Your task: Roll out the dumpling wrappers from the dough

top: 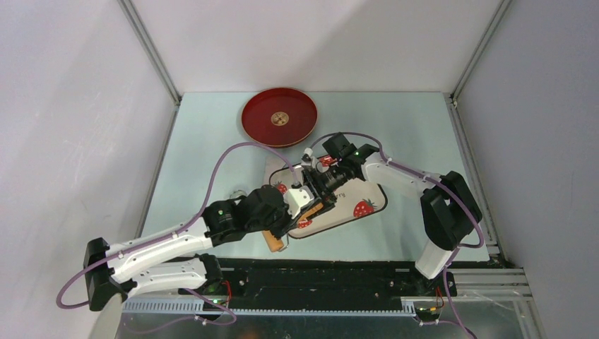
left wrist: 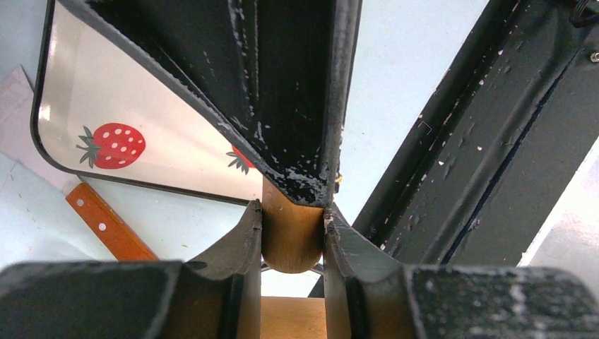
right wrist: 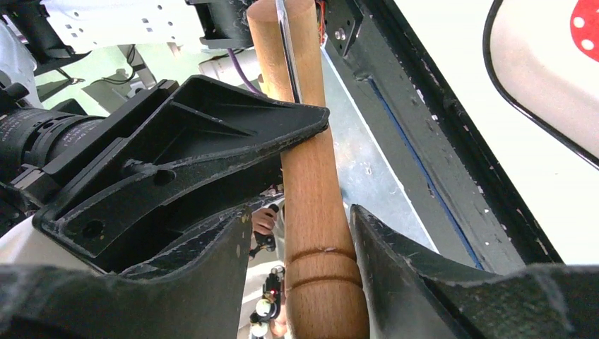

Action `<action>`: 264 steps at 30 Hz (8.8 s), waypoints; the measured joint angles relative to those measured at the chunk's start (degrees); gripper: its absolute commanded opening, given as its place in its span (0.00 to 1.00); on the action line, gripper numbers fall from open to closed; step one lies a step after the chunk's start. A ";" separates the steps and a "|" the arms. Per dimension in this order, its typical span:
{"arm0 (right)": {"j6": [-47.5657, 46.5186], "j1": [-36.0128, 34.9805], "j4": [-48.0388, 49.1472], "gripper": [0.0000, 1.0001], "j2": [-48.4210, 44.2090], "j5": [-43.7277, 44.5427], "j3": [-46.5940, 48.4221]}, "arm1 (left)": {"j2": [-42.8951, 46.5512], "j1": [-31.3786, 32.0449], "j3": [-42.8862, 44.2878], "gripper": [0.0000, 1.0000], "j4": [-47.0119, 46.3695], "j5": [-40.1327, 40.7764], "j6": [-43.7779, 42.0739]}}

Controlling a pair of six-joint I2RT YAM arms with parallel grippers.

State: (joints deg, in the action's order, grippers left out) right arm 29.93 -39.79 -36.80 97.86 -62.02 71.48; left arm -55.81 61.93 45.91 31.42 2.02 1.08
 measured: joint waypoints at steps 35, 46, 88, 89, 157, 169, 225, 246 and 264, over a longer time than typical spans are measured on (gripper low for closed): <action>1.75 -1.36 0.11 0.00 -0.66 6.84 0.02 | 2.01 0.57 3.76 1.00 -0.20 10.43 6.75; 0.35 9.60 -4.74 0.00 -9.73 15.21 -4.42 | 7.52 -11.37 4.70 1.00 -2.49 11.82 25.77; -15.04 46.34 -21.64 0.00 -29.94 9.27 -12.33 | -28.96 -28.46 -6.71 0.00 -15.56 -11.65 44.83; -15.04 46.25 -21.66 0.00 -29.94 9.42 -12.35 | -29.18 -28.48 -6.64 0.00 -15.98 -11.89 44.35; -2.25 8.79 -38.66 0.00 -12.31 57.02 16.92 | -31.43 -24.00 -9.88 0.00 -26.80 -18.16 49.94; -1.40 8.22 -36.54 0.00 -8.04 57.29 15.04 | -31.19 -24.00 -10.56 0.00 -28.02 -18.34 50.45; -0.87 4.59 -34.29 0.00 -2.64 67.25 10.69 | -31.56 -24.02 -10.58 0.00 -28.44 -18.88 50.45; 0.11 2.16 -40.76 0.00 -2.84 70.40 24.24 | -32.11 -23.96 -10.56 0.00 -29.53 -19.45 50.53; 0.48 1.40 -35.23 0.00 -1.64 67.38 14.91 | -32.13 -23.96 -10.56 0.00 -29.55 -19.47 50.53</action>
State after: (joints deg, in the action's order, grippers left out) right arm 30.41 -38.39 -72.03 96.23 5.37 86.39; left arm -87.94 37.98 35.35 1.87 -17.45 51.62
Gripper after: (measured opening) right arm 0.367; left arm 0.019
